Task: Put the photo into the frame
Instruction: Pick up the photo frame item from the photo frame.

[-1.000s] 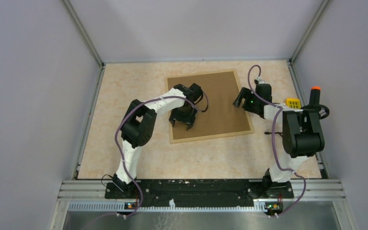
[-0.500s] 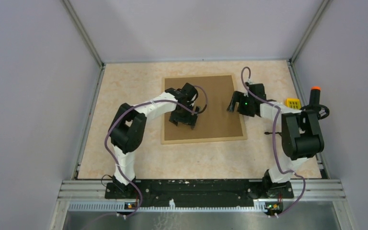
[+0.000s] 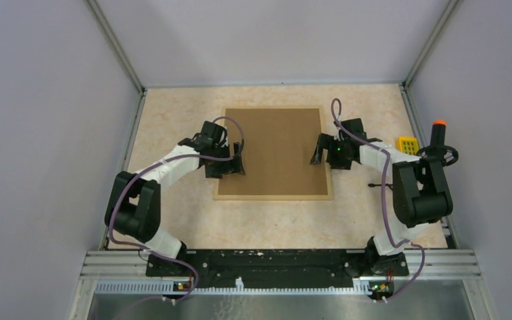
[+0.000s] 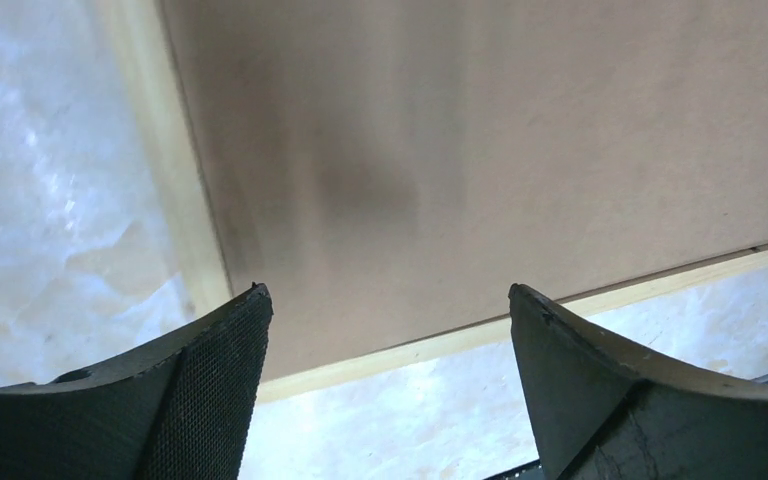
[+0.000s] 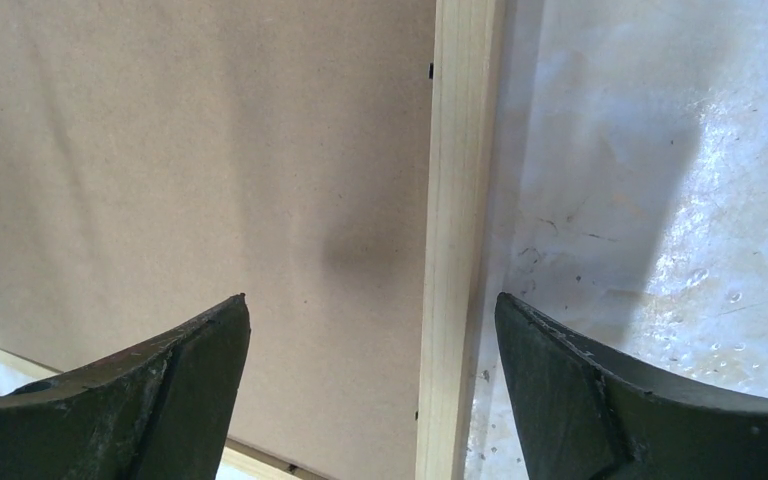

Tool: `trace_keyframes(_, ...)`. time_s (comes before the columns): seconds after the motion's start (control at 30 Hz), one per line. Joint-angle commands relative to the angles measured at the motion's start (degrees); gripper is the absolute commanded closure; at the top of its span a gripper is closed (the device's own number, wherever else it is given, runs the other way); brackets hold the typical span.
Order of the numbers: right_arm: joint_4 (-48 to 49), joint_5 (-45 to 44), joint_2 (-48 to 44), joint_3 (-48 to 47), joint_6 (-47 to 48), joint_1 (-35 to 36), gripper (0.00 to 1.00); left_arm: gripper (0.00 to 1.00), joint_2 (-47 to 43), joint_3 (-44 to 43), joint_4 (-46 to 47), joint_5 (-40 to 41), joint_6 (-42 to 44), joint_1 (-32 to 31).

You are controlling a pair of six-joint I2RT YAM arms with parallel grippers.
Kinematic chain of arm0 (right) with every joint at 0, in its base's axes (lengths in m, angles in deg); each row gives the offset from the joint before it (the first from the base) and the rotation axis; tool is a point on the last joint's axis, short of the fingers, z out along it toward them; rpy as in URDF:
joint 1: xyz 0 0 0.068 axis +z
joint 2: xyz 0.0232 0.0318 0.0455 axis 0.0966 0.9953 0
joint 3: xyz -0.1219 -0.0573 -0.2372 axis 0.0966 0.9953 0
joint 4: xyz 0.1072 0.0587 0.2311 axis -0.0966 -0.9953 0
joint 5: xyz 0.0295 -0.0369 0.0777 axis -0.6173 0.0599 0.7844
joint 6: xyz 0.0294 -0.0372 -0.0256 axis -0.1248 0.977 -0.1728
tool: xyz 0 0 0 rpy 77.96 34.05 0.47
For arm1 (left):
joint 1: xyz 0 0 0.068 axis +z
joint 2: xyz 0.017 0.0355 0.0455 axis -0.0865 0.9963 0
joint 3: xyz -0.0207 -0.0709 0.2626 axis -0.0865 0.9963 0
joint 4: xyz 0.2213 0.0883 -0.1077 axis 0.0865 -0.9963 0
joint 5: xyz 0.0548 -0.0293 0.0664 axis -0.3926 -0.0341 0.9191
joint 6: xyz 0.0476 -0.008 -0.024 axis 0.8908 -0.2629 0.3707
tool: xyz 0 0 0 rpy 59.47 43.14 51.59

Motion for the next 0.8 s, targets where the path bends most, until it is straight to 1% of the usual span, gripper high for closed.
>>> trace_keyframes(0.0,-3.2,2.0,-0.7,0.3,0.7,-0.7,0.10,0.09,-5.2,3.6,2.6,-0.1,-2.4,1.4)
trace_keyframes(0.13,-2.3,3.5,0.1,0.6,0.4,-0.7,0.10,0.07,-6.3,5.8,1.7,1.2,-4.8,1.5)
trace_keyframes(0.27,-1.9,5.0,0.5,0.8,0.3,-0.7,0.10,0.05,-6.8,7.6,-0.1,5.5,-6.9,1.6)
trace_keyframes(0.33,-1.8,5.0,0.5,1.1,0.3,-0.7,0.10,0.04,-7.0,8.5,-0.5,6.3,-7.9,1.5)
trace_keyframes(0.47,-1.4,5.6,0.7,1.4,0.3,-0.7,0.10,0.05,-6.6,10.9,2.3,2.1,-8.8,1.5)
trace_keyframes(0.53,-1.3,6.3,0.9,1.4,0.2,-0.7,0.11,0.04,-5.9,11.3,2.1,0.4,-9.0,1.7)
trace_keyframes(0.57,-1.3,6.7,0.9,1.4,0.2,-0.7,0.11,0.05,-6.0,11.8,2.7,-1.6,-8.9,2.0)
trace_keyframes(0.6,-1.3,7.1,0.8,1.5,0.2,-0.7,0.11,0.05,-6.2,12.9,4.3,-5.3,-8.8,2.7)
trace_keyframes(0.77,0.6,11.1,0.7,3.2,-1.1,-0.7,0.12,0.09,-8.5,17.6,15.5,-25.7,-11.3,7.9)
